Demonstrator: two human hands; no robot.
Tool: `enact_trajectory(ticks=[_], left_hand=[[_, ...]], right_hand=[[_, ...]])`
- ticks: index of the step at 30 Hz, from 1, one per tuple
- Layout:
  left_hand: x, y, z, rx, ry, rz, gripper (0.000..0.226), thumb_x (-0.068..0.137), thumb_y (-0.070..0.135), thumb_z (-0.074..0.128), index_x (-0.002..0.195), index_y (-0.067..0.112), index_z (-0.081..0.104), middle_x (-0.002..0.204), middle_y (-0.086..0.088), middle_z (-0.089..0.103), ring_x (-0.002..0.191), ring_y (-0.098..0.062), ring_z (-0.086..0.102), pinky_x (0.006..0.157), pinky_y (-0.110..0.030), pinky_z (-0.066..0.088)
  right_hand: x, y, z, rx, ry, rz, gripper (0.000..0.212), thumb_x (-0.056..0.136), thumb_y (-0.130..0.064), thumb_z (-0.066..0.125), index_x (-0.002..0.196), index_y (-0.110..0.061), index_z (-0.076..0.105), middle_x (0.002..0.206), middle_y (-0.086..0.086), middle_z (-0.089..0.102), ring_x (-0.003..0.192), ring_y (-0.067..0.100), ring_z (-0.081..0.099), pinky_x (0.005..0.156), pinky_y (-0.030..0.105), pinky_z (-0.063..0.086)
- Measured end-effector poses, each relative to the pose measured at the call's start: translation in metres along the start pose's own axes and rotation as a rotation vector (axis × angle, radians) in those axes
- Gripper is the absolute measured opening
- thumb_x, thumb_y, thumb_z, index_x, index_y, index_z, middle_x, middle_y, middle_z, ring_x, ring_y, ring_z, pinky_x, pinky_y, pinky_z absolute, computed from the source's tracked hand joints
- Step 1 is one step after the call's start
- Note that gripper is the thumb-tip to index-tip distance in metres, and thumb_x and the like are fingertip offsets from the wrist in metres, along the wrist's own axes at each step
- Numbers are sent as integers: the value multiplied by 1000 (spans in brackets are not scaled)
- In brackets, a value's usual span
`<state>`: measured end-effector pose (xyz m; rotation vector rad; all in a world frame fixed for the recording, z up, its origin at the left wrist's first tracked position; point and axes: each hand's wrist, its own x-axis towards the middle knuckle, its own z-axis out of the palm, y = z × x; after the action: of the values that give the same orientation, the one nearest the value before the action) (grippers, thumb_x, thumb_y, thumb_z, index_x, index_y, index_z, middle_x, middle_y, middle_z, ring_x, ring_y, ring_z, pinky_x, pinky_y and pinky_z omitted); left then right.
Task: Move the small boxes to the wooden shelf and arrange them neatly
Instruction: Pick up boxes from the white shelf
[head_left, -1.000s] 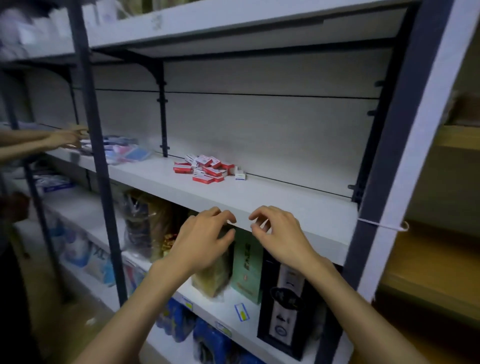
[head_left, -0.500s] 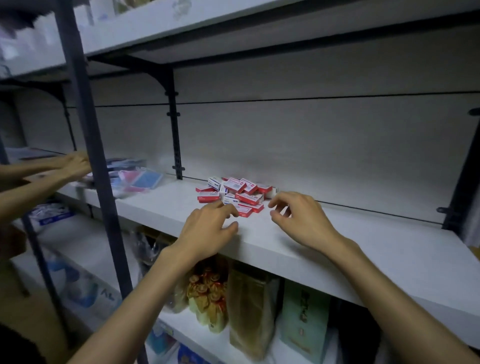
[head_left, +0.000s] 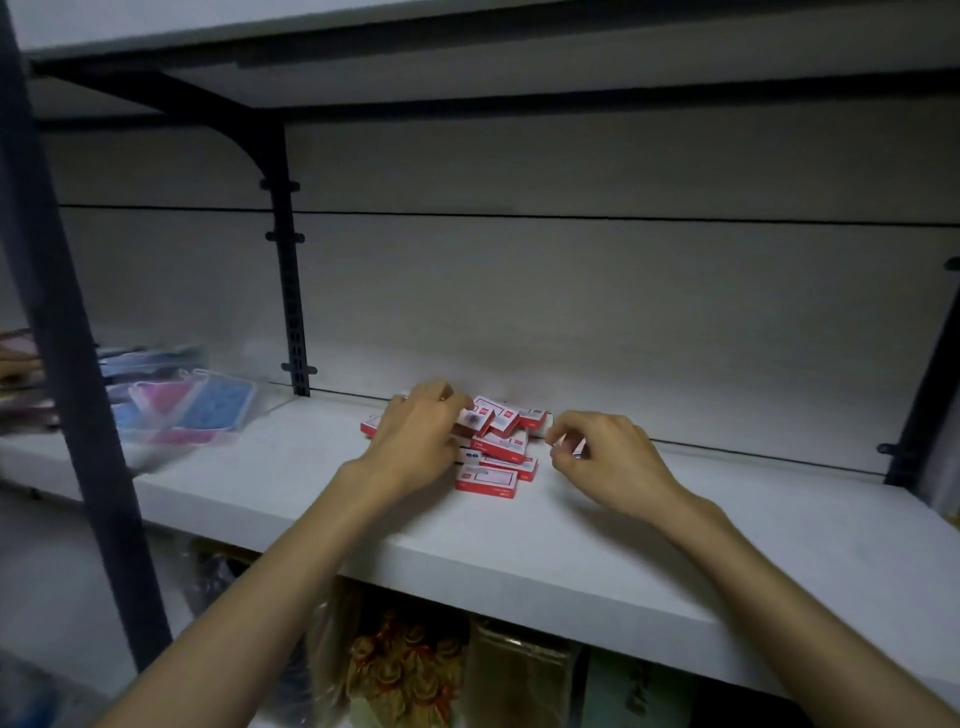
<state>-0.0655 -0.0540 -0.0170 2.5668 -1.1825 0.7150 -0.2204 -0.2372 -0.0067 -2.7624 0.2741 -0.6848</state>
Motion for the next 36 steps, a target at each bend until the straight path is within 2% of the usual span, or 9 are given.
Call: enact_trajectory(ticks=[3, 6, 10, 14, 19, 23, 29, 34, 36], left_hand=[[25, -15, 13, 120, -31, 137, 54, 90, 21, 66, 141, 26, 48, 135, -1, 54, 124, -23, 48, 101, -42, 39], [38, -27, 22, 196, -24, 257, 49, 95, 37, 61, 141, 26, 47, 130, 1, 59, 120, -23, 49, 97, -40, 39], [40, -41, 34, 145, 82, 337, 45, 97, 46, 55, 136, 25, 51, 129, 3, 60, 118, -21, 50, 95, -38, 35], [33, -52, 44, -352, 148, 119, 42, 98, 37, 57, 137, 23, 51, 120, 4, 63, 112, -21, 50, 92, -38, 41], [38, -53, 36, -1217, 10, -317, 29, 104, 16, 50, 133, 11, 54, 110, -1, 69, 96, -17, 68, 86, -29, 53], [39, -53, 28, -1725, -32, -465, 20, 105, 12, 46, 124, 4, 46, 110, -19, 72, 93, -33, 74, 80, -35, 62], [40, -51, 26, -1653, -100, -443, 20, 107, 12, 42, 125, 4, 45, 111, -23, 70, 82, -33, 75, 70, -33, 63], [37, -52, 27, -1519, -135, -367, 28, 99, 5, 56, 127, 5, 53, 82, -2, 72, 60, -15, 63, 52, -25, 49], [38, -51, 27, -1510, -136, -378, 29, 98, 6, 57, 128, 5, 55, 84, -4, 72, 57, -13, 59, 50, -24, 47]], right_hand=[[17, -5, 6, -18, 11, 57, 16, 90, -26, 58, 103, -27, 68, 95, -11, 69, 83, 13, 60, 74, 31, 49], [33, -11, 15, -41, 28, 86, 16, 92, -26, 58, 105, -25, 67, 96, -9, 69, 84, 15, 59, 70, 31, 45], [54, -16, 29, -63, 69, 129, 16, 93, -29, 60, 106, -22, 66, 99, -5, 69, 86, 16, 60, 68, 29, 42], [69, -17, 47, -75, 96, 158, 22, 93, -36, 58, 108, -21, 66, 104, -1, 70, 91, 18, 63, 75, 33, 50], [75, -16, 69, -113, 90, 141, 43, 93, -55, 53, 117, -21, 66, 104, 1, 61, 90, 19, 61, 77, 34, 50], [71, -12, 81, -119, 82, 108, 47, 92, -58, 55, 123, -23, 63, 106, 0, 59, 93, 19, 61, 79, 35, 52], [72, -11, 78, -79, 138, 90, 46, 88, -56, 63, 120, -24, 65, 108, -5, 67, 90, 11, 61, 77, 27, 51], [73, -13, 74, 367, 179, 244, 25, 84, -37, 75, 100, -18, 72, 88, -10, 74, 74, 6, 71, 73, 32, 62], [72, -13, 70, 509, 186, 304, 23, 85, -39, 72, 89, -16, 73, 79, -3, 75, 70, 11, 72, 72, 39, 62]])
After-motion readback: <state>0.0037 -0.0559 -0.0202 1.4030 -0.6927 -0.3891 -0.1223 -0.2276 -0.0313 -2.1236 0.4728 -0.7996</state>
